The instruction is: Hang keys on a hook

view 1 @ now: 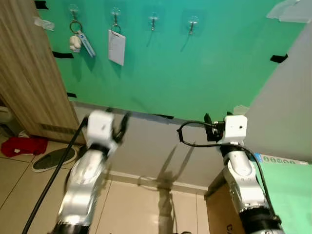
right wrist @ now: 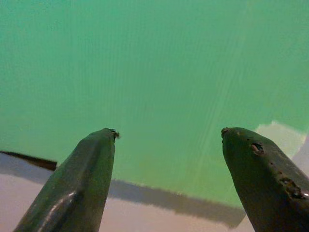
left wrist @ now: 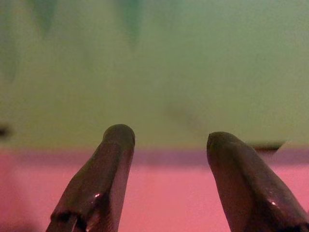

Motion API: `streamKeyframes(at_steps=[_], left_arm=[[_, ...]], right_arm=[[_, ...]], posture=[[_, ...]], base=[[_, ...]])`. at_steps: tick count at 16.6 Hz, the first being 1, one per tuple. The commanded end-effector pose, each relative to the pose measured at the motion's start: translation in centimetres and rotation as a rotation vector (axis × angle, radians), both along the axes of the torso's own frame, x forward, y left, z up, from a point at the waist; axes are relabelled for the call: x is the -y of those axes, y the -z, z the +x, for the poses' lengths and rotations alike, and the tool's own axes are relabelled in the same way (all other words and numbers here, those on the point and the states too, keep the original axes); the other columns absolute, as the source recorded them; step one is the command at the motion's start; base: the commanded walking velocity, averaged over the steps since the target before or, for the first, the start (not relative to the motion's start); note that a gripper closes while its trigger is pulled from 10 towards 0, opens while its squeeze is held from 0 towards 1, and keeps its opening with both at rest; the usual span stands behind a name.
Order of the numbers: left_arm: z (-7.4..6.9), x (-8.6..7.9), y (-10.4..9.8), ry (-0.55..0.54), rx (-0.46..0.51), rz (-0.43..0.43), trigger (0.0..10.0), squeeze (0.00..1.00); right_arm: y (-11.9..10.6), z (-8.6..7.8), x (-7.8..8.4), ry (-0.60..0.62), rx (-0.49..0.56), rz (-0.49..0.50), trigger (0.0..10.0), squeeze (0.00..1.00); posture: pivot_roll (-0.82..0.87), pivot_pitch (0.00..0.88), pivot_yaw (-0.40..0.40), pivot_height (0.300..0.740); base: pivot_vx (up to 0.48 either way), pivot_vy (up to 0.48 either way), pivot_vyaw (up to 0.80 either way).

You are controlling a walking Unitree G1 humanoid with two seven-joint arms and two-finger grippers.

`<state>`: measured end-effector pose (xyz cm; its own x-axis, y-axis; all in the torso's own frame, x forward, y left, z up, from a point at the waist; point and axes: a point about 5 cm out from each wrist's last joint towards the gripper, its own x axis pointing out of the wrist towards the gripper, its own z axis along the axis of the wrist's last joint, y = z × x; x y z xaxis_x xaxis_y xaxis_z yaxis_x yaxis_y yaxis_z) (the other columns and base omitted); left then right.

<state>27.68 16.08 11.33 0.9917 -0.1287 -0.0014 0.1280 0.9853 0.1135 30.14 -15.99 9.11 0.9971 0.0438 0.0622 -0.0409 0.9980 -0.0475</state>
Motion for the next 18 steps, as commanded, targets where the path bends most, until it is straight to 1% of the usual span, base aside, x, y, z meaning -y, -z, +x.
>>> streamKeyframes(at_steps=[1,2,3,4,5,6,7,8,9,11,13,15,16,17,18], left_arm=[[-0.1,0.0,0.5,-0.023,-0.031,0.008,10.0,1.00],[-0.4,0.4,0.8,0.003,-0.050,0.009,10.0,0.17],[-0.5,1.0,0.2,0.038,-0.019,-0.006,10.0,0.00],[-0.4,1.4,-0.3,0.056,0.002,-0.019,10.0,0.00],[-0.4,1.9,-0.5,0.097,0.004,-0.058,10.0,0.00],[-0.4,2.0,-0.7,0.107,0.020,-0.067,10.0,0.00],[-0.5,2.1,-0.8,0.136,0.027,-0.061,10.0,0.00],[-0.6,2.2,-0.7,0.158,0.034,-0.050,10.0,0.00],[-0.7,2.1,-0.5,0.160,0.022,-0.082,10.0,0.00],[-0.6,1.9,-0.2,0.166,0.010,-0.121,10.0,0.00],[-0.4,2.2,-0.1,0.190,0.007,-0.106,10.0,0.00],[-0.2,2.5,0.1,0.209,0.004,-0.086,10.0,0.00],[-0.1,2.7,0.3,0.221,-0.005,-0.056,10.0,0.00],[0.5,2.7,0.6,0.220,-0.022,0.001,10.0,0.00],[0.7,2.6,0.6,0.211,-0.018,-0.007,10.0,0.00]], right_arm=[[0.0,-0.2,-0.6,-0.033,-0.010,0.034,10.0,0.00],[0.4,-0.7,-1.6,-0.104,-0.032,0.115,10.0,0.00],[0.7,-0.9,-2.0,-0.126,-0.058,0.106,10.0,0.00],[1.0,-0.9,-1.8,-0.111,-0.073,0.087,10.0,0.00],[1.3,-1.0,-1.5,-0.094,-0.089,0.069,10.0,0.00],[1.6,-1.1,-1.4,-0.089,-0.108,0.047,10.0,0.00],[1.9,-1.3,-1.5,-0.098,-0.123,0.046,10.0,0.00],[2.2,-1.6,-1.5,-0.093,-0.132,0.008,10.0,0.00],[2.2,-1.6,-1.5,-0.080,-0.134,-0.019,10.0,0.00],[2.2,-1.5,-0.5,-0.020,-0.135,-0.067,10.0,0.00],[2.2,-1.6,0.2,0.009,-0.133,-0.080,10.0,0.00],[2.1,-1.9,0.0,-0.012,-0.116,-0.063,10.0,0.00],[1.9,-2.0,-0.5,-0.049,-0.100,0.006,10.0,0.00],[2.2,-2.2,-0.8,-0.054,-0.139,0.108,10.0,0.00],[2.3,-2.2,-0.7,-0.050,-0.141,0.103,10.0,0.00]], posture=[[0.04,0.000,-0.035,0.740],[0.04,0.000,-0.035,0.740],[0.04,0.000,-0.032,0.740],[0.04,0.000,-0.033,0.740],[0.03,0.000,-0.030,0.740],[0.03,0.000,-0.025,0.740],[0.03,0.000,-0.019,0.740],[0.03,0.000,-0.014,0.740],[0.03,0.000,-0.012,0.740],[0.01,0.000,-0.004,0.740],[0.00,0.000,-0.003,0.740],[0.00,0.000,-0.005,0.740],[0.00,0.000,-0.008,0.740],[0.00,0.000,-0.011,0.740],[0.00,0.000,-0.015,0.740]], base=[[0.000,0.000,0.00],[0.000,0.000,-0.77],[0.000,0.000,-0.74],[0.000,0.000,-0.74],[0.000,0.000,-0.74],[0.000,0.000,-0.74],[0.000,0.000,-0.74],[0.000,0.000,-0.75],[0.000,0.000,-0.75],[0.000,0.000,-0.76],[0.000,0.461,-0.76],[0.000,0.461,-0.75],[0.000,0.454,-0.76],[0.000,0.000,-0.74],[0.000,0.000,-0.74]])
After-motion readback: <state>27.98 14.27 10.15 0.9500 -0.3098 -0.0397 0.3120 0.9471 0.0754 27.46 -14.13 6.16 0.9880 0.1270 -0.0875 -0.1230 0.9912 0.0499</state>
